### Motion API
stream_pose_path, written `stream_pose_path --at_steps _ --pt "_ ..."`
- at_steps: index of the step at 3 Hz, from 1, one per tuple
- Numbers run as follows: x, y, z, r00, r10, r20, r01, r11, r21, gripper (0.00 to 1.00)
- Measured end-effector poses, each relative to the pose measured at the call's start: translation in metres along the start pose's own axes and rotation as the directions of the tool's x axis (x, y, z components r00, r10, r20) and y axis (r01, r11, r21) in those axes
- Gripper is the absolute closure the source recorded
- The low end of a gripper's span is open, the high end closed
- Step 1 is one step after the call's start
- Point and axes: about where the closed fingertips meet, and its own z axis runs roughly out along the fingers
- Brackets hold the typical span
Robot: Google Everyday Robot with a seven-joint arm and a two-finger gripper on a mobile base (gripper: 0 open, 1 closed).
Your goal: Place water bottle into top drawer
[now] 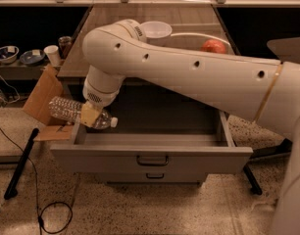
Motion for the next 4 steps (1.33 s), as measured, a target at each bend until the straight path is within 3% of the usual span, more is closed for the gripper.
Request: stream_pose_path --at_steps 2,3,4 --pt "0.011 -0.011 0.041 0.992 0.122 -0.043 -0.126 0.9871 -0.099 1.00" --pt "0.026 -0.018 0.053 0.979 0.192 -0.069 -0.199 0.9729 -0.117 0.99" --pt "0.038 -0.021 0.054 0.965 0.246 -0.087 -0.255 0.9609 -0.109 0.78"
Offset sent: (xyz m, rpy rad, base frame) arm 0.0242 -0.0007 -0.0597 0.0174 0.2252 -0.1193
